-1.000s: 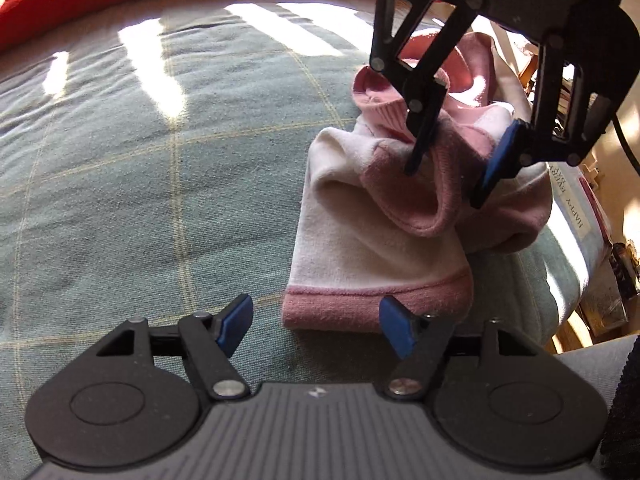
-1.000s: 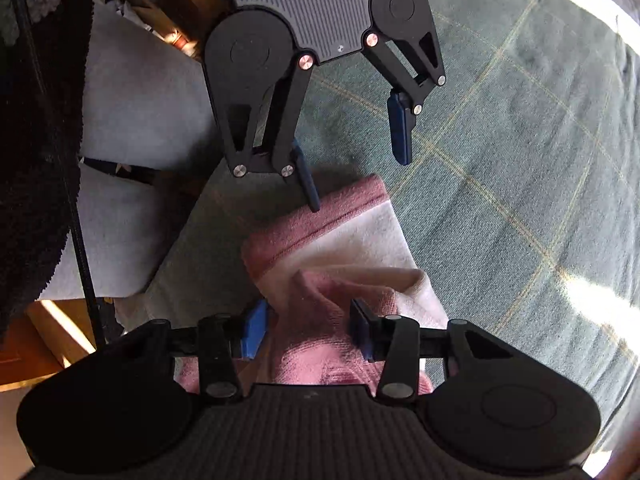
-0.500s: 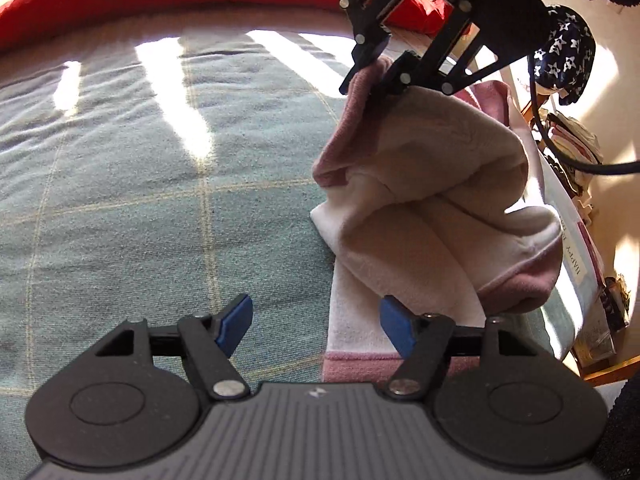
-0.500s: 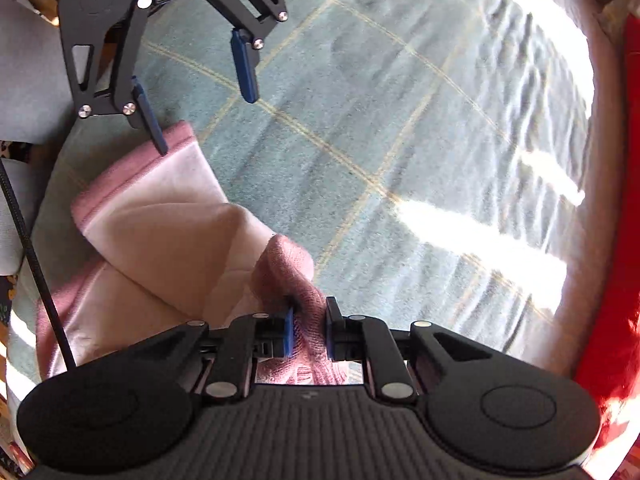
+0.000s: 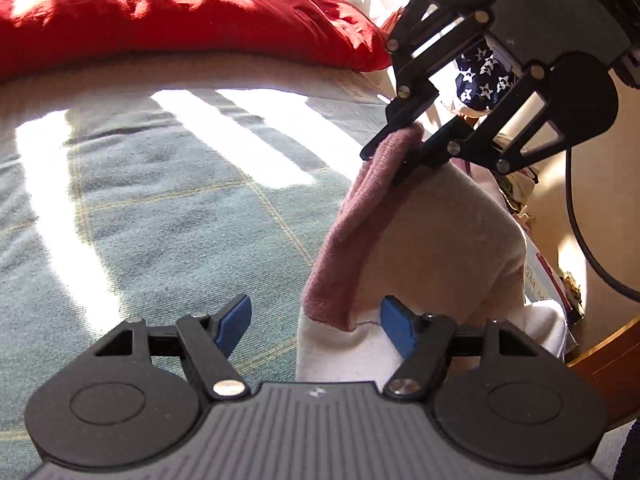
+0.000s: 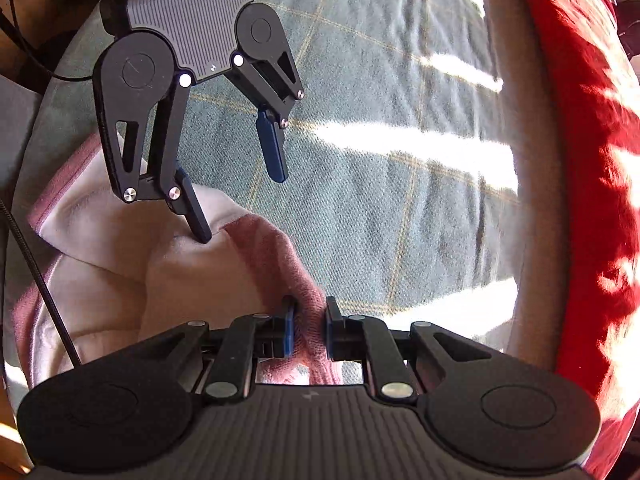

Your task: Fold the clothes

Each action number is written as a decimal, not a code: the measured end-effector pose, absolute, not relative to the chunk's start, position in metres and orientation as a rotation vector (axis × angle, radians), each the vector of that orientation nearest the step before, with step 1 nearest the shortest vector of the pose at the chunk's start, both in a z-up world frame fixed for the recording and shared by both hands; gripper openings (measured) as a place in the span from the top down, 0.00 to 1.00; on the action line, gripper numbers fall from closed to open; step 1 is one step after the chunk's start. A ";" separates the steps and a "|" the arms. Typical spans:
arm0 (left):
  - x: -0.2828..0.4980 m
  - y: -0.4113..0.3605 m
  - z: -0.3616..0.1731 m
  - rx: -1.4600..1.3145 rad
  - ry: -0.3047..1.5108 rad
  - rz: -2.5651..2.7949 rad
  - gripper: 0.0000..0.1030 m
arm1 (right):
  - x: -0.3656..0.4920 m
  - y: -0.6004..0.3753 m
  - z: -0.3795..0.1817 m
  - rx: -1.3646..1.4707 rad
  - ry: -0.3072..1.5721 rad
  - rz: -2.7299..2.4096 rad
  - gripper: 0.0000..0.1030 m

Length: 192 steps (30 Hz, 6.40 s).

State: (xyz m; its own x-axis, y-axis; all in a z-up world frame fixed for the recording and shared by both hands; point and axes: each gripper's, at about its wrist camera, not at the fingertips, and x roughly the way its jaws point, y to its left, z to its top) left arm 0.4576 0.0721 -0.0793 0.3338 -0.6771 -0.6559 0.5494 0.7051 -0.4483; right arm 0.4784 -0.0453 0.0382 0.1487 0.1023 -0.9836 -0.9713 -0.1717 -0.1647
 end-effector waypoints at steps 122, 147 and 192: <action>0.595 0.066 -0.034 0.171 1.003 -0.364 0.79 | 0.605 -0.277 -0.022 -0.358 1.105 0.313 0.62; 0.420 0.108 -0.071 -0.253 1.246 -0.233 0.59 | 0.453 -0.226 -0.008 0.037 1.187 0.333 0.34; 0.408 0.140 -0.081 -0.365 1.019 -0.199 0.98 | 0.421 -0.207 0.010 0.038 1.112 0.225 0.33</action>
State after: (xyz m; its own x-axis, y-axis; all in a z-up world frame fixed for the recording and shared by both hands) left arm 0.4084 0.1404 -0.0809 0.5130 -0.3296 -0.7926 -0.0067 0.9218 -0.3876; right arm 0.4211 -0.2071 0.0096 0.4225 0.1982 -0.8844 -0.1604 0.9767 0.1422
